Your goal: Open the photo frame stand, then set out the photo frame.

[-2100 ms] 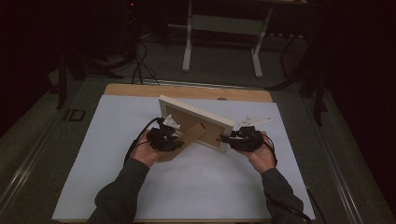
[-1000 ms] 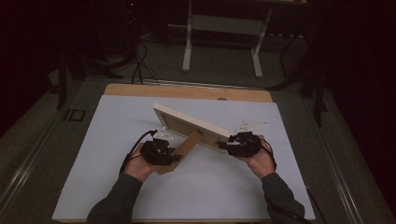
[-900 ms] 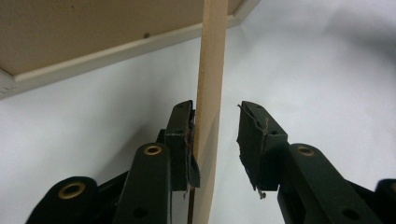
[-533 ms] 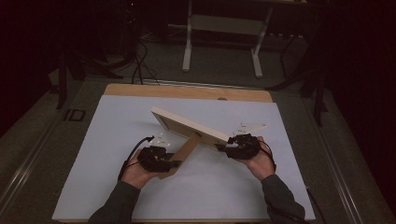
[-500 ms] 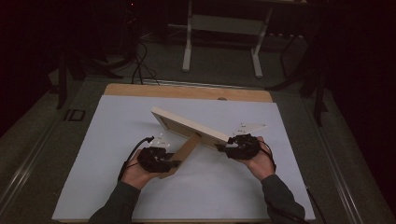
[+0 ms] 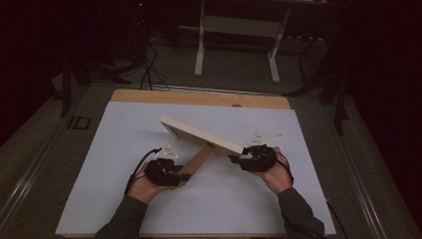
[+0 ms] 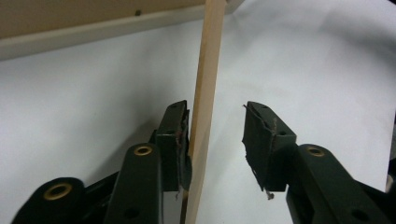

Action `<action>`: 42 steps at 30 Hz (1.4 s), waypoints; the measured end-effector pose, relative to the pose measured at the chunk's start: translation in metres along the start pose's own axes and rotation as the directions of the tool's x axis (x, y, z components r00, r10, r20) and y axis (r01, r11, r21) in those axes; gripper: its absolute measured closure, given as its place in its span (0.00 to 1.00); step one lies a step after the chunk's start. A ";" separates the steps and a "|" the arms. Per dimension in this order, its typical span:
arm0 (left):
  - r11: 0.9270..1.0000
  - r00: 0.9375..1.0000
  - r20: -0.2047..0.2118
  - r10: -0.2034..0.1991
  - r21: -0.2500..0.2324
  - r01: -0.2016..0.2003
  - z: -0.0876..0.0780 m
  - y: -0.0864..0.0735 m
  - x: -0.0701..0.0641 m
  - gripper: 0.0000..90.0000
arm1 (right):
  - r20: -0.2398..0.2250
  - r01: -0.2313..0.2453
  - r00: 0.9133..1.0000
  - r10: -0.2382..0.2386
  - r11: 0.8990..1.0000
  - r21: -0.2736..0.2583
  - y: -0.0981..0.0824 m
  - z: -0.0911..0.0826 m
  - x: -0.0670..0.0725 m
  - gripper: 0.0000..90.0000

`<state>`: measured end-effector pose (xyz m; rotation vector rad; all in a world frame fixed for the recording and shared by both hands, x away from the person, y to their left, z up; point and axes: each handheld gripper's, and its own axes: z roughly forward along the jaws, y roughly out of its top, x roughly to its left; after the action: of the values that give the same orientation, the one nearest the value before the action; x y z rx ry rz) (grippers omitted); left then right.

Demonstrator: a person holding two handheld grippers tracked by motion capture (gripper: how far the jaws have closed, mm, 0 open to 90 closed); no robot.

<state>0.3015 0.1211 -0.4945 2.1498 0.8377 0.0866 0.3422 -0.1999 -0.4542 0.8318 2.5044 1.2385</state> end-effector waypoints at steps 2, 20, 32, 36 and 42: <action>1.000 1.000 -0.004 -0.002 0.005 0.002 0.001 -0.001 0.000 0.64 | -0.002 -0.003 1.000 0.003 1.000 0.001 0.000 0.000 0.000 0.62; 1.000 1.000 0.010 0.000 0.000 0.000 -0.007 0.000 -0.005 0.66 | 0.006 -0.005 1.000 0.005 1.000 -0.013 -0.002 0.001 0.001 0.62; 1.000 1.000 0.028 0.011 0.008 -0.011 -0.008 -0.002 -0.004 0.63 | 0.019 0.009 1.000 -0.009 1.000 -0.011 -0.003 0.002 0.005 0.62; 1.000 1.000 0.019 -0.005 -0.014 0.005 -0.011 -0.002 -0.002 0.59 | 0.015 0.001 1.000 0.000 1.000 -0.015 -0.004 0.001 0.005 0.60; 0.992 0.998 0.025 -0.065 -0.109 0.067 -0.025 -0.003 0.006 0.53 | 0.014 -0.007 1.000 0.007 1.000 -0.015 -0.006 0.002 0.004 0.56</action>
<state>0.2961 0.1425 -0.4807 2.0148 0.8712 0.0743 0.3372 -0.1990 -0.4599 0.8440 2.4802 1.2471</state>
